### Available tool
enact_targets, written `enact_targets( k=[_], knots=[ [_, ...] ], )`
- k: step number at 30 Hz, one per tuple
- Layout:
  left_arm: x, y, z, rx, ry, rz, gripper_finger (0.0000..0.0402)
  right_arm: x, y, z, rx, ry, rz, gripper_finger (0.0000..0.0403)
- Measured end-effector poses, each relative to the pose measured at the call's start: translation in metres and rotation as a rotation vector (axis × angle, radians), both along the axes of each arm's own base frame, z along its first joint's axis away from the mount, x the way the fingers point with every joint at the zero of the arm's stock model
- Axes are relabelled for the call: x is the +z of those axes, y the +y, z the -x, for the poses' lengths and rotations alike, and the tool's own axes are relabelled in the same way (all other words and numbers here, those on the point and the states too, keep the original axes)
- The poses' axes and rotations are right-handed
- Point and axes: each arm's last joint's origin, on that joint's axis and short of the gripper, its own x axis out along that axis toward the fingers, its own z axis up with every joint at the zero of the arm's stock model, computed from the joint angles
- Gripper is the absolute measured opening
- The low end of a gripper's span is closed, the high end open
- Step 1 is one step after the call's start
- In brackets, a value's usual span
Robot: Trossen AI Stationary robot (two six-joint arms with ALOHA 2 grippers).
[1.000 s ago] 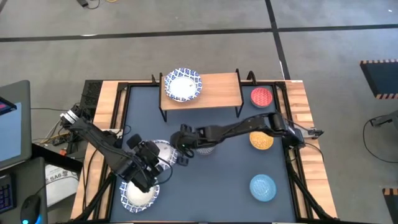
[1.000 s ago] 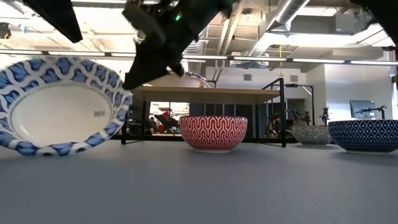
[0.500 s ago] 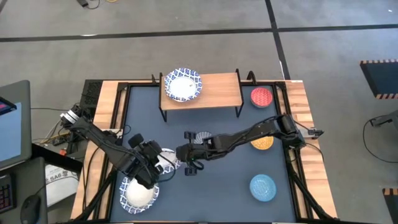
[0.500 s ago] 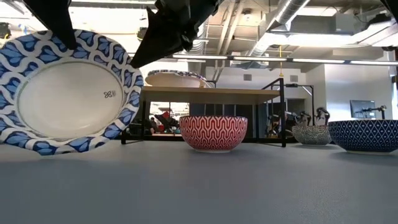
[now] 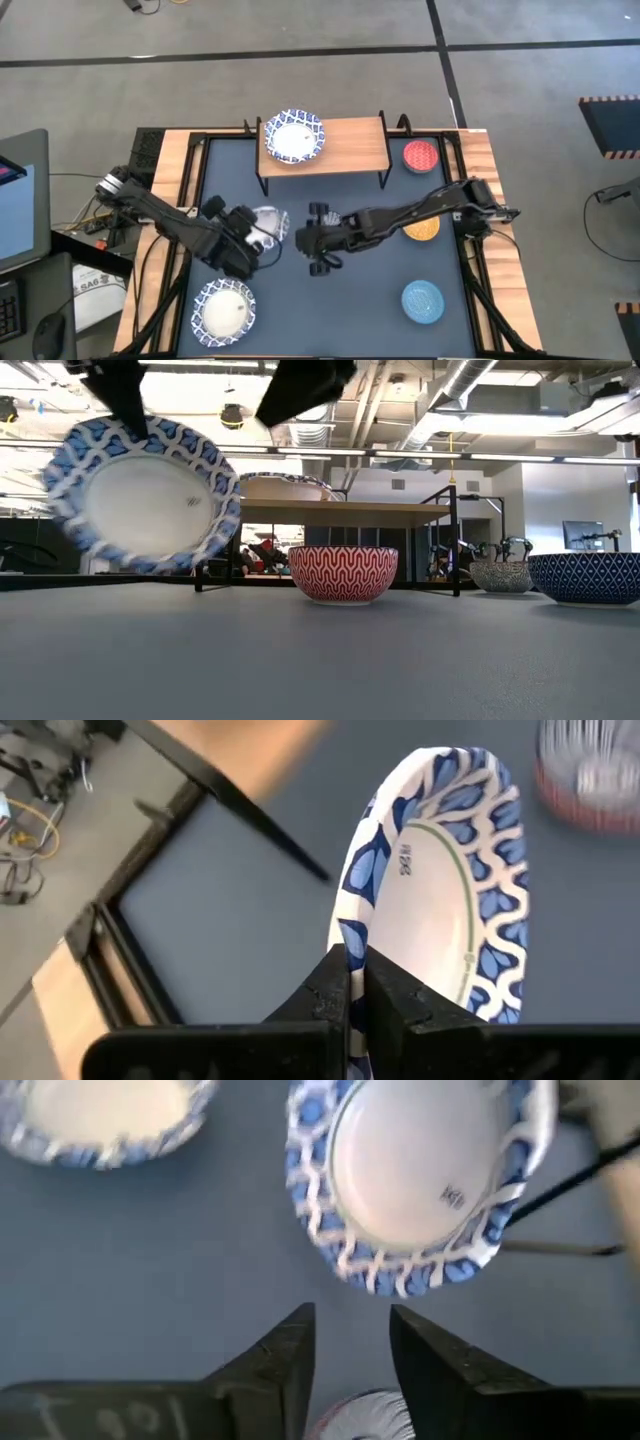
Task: Place and stack bowls onto a shelf
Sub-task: Stack the white patterned bowl on top of the white patterned bowl on the shelf
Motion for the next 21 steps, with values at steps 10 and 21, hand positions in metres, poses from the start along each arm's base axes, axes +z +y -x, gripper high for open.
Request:
enact_targets(
  k=[10,21],
  knots=[
    [0.075,0.058,0.043,0.092,-0.518,-0.136,0.0000,-0.023,-0.046,0.077,-0.208,-0.183,-0.222,0.0178],
    [0.124,0.116,0.032,0.136,-0.764,-0.249,0.0000,-0.047,-0.050,0.131,-0.305,-0.294,-0.415,0.0163]
  ],
)
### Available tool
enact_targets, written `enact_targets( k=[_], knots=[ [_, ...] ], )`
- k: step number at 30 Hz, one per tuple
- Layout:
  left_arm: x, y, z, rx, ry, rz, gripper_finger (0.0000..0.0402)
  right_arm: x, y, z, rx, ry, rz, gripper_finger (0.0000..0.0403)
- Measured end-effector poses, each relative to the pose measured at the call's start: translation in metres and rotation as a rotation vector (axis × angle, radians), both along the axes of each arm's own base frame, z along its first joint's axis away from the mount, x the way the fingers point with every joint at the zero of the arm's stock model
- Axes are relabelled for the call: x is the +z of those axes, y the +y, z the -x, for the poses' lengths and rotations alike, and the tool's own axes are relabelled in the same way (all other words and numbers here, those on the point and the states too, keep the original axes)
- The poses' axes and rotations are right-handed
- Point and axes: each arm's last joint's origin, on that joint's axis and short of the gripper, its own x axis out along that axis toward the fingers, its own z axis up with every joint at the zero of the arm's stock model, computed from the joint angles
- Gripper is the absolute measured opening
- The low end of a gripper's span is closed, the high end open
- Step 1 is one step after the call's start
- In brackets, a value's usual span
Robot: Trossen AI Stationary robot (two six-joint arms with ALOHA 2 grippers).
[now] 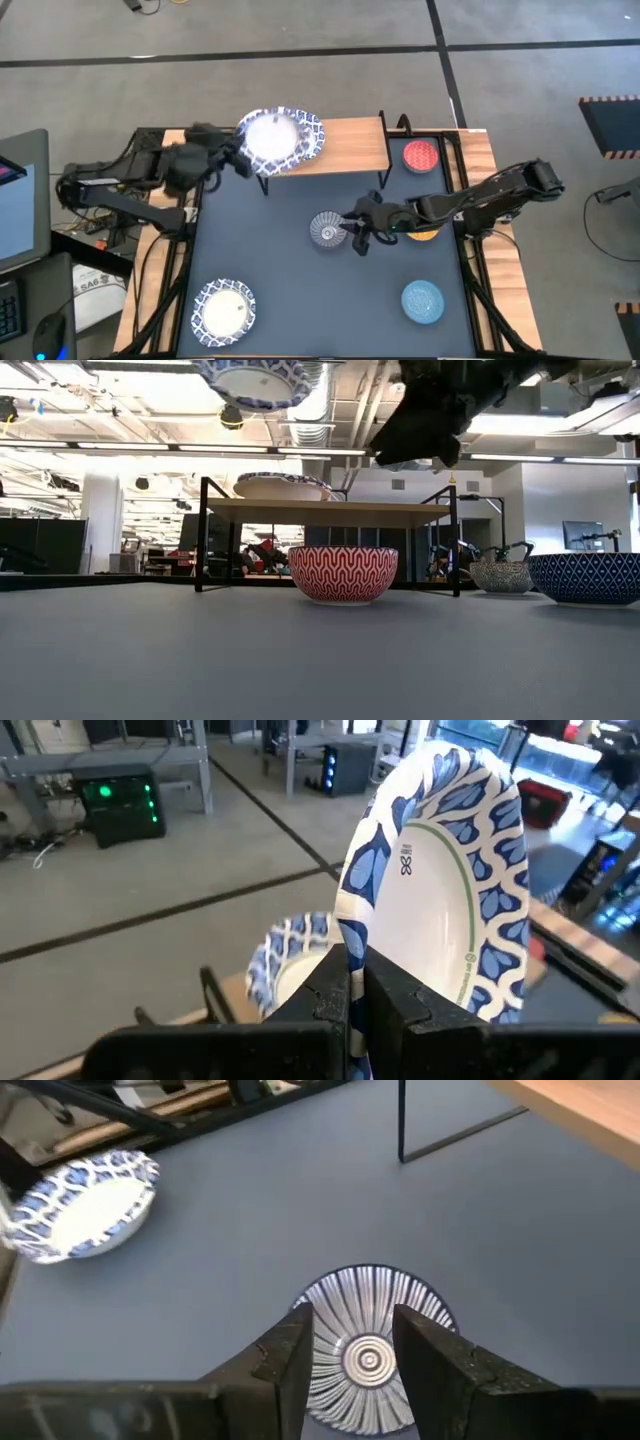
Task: Place and stack bowls onto a shelf
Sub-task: Stack the white patterned bowl on top of the white patterned bowl on the shelf
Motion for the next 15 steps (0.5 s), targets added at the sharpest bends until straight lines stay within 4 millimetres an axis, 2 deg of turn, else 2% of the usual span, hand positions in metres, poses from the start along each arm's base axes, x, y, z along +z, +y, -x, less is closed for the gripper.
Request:
enact_targets(
  k=[6,15],
  knots=[
    [-0.016,0.044,-0.022,0.061,0.068,0.065,0.0002,-0.002,0.011,0.014,-0.053,0.018,0.011,0.0163],
    [-0.037,0.107,-0.037,0.029,0.029,0.227,0.0027,-0.010,0.022,0.026,-0.167,0.083,0.021,0.0163]
  ],
)
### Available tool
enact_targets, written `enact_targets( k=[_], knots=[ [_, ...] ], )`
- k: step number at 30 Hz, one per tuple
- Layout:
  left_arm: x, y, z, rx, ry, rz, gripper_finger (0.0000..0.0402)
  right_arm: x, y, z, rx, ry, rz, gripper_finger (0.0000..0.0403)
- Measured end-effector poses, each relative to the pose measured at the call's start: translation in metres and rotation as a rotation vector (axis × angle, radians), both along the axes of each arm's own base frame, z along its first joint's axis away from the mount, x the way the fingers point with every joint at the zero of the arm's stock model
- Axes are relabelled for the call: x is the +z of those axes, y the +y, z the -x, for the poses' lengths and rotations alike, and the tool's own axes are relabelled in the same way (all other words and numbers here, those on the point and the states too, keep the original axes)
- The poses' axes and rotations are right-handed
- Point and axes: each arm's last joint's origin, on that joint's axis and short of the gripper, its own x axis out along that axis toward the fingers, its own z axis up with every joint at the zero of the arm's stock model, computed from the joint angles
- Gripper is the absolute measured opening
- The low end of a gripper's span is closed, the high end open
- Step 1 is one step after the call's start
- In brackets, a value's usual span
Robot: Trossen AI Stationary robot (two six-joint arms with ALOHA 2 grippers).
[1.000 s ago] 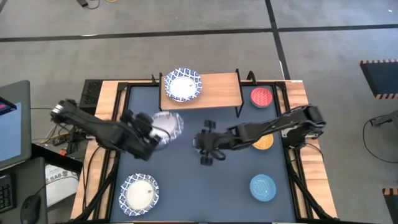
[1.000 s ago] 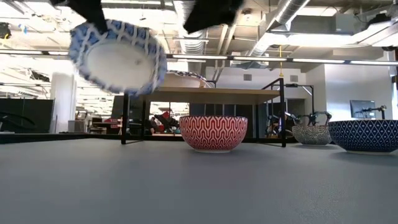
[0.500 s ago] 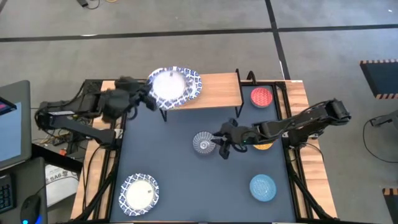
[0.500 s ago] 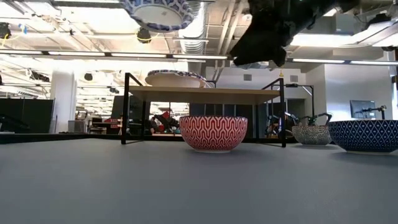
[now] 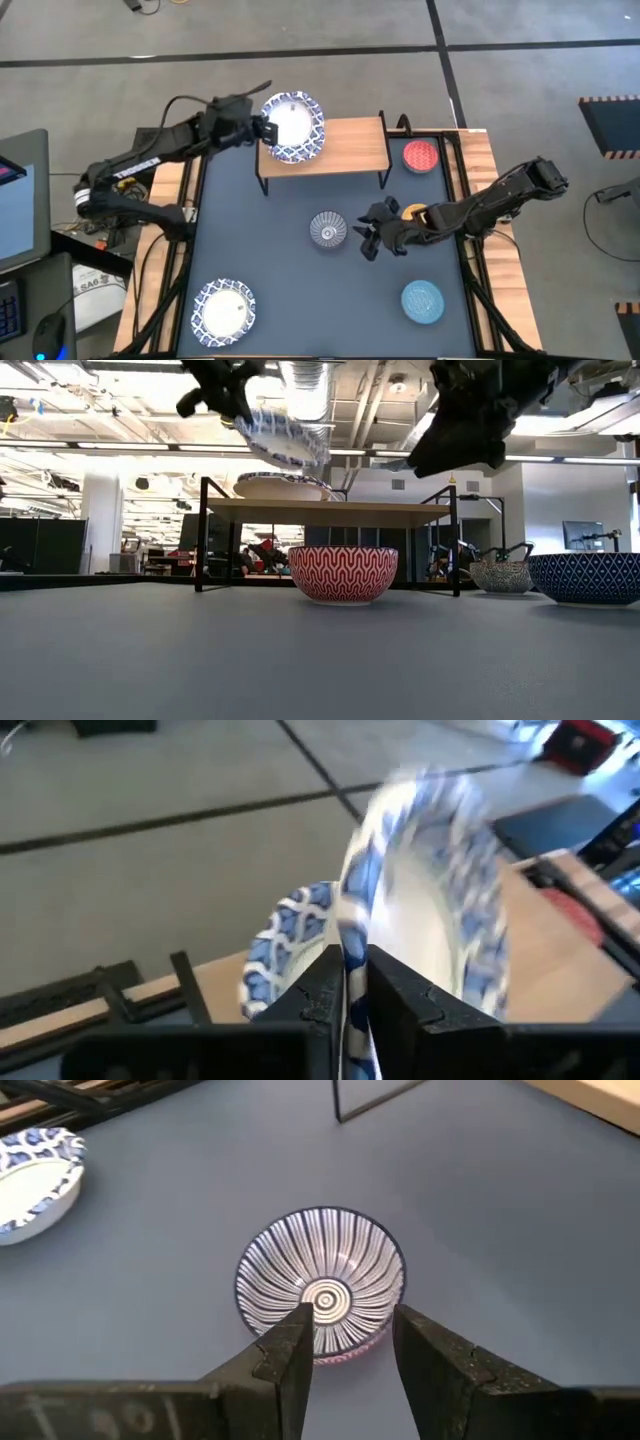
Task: Place and stack bowls onto a shelf
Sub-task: Stack the white patterned bowl on top of the white patterned bowl on the shelf
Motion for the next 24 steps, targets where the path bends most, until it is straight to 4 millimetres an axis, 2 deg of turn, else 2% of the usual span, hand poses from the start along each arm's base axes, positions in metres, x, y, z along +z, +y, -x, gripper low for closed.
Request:
enact_targets(
  k=[5,9,14,18,24],
  knots=[
    [-0.017,0.022,-0.004,0.000,0.056,0.071,0.0058,-0.003,0.005,0.004,-0.019,0.018,-0.012,0.0163],
    [-0.023,0.031,-0.005,-0.035,0.095,0.084,0.0096,-0.005,0.008,0.009,-0.055,0.033,-0.006,0.0163],
    [-0.016,0.033,-0.002,0.003,0.145,-0.019,0.0135,-0.006,0.011,0.011,-0.083,0.031,-0.015,0.0163],
    [0.000,0.031,-0.001,-0.016,0.124,-0.083,0.0153,-0.006,0.012,0.012,-0.084,0.028,-0.018,0.0163],
    [0.004,0.022,-0.019,-0.235,0.149,-0.197,0.0157,-0.005,0.010,0.011,-0.096,0.019,-0.024,0.0163]
  ],
)
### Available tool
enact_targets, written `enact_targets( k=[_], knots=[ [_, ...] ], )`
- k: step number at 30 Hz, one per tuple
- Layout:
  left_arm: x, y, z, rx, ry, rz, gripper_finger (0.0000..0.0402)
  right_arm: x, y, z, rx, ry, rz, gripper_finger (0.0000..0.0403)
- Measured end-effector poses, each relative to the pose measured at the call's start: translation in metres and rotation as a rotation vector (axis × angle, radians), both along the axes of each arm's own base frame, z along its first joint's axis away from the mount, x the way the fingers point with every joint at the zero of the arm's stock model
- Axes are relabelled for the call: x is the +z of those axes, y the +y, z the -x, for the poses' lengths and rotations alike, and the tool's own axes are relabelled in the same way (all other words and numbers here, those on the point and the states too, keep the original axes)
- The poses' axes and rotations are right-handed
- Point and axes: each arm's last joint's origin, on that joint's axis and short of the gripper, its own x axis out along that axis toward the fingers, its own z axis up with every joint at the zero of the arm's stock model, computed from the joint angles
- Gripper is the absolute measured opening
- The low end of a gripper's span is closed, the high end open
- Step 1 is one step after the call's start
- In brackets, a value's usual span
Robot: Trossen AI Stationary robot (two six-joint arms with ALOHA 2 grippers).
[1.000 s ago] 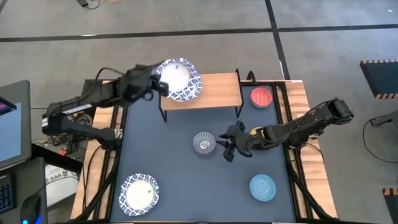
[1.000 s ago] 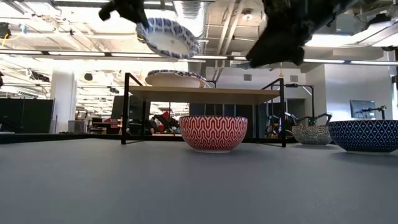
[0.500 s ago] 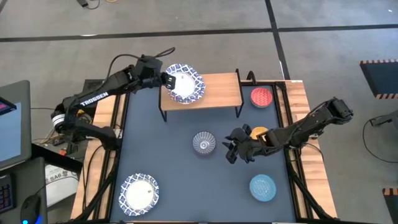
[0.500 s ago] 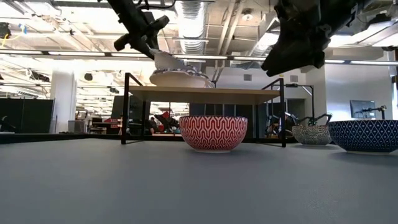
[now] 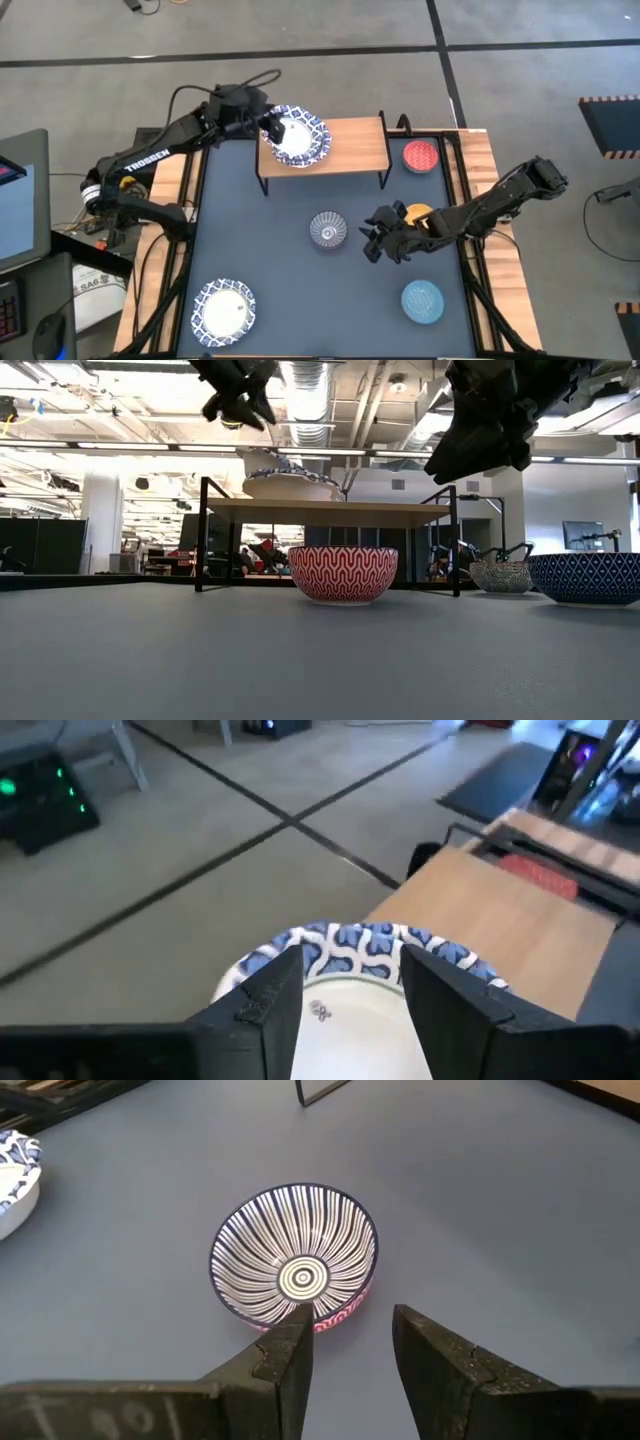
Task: Place and stack bowls onto a shelf
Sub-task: Stack the white patterned bowl on top of the white patterned bowl on the shelf
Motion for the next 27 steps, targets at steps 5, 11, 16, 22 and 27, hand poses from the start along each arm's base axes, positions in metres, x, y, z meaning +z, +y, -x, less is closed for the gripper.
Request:
enact_targets(
  k=[5,11,16,22,27],
  knots=[
    [-0.027,0.006,-0.021,-0.019,0.157,0.007,0.0145,0.000,0.000,0.000,-0.001,-0.004,-0.001,0.0163],
    [-0.057,0.014,-0.044,-0.087,0.290,0.020,0.0125,0.001,0.000,-0.001,0.008,-0.007,0.007,0.0163],
    [-0.076,0.027,-0.045,-0.045,0.373,0.083,0.0110,0.001,-0.004,-0.002,0.008,0.001,0.023,0.0163],
    [-0.095,0.033,-0.052,-0.150,0.415,0.165,0.0094,0.001,-0.009,-0.004,-0.011,0.004,0.026,0.0163],
    [-0.093,0.033,-0.055,-0.173,0.394,0.133,0.0089,0.001,-0.010,-0.004,-0.003,0.007,0.035,0.0163]
  ],
)
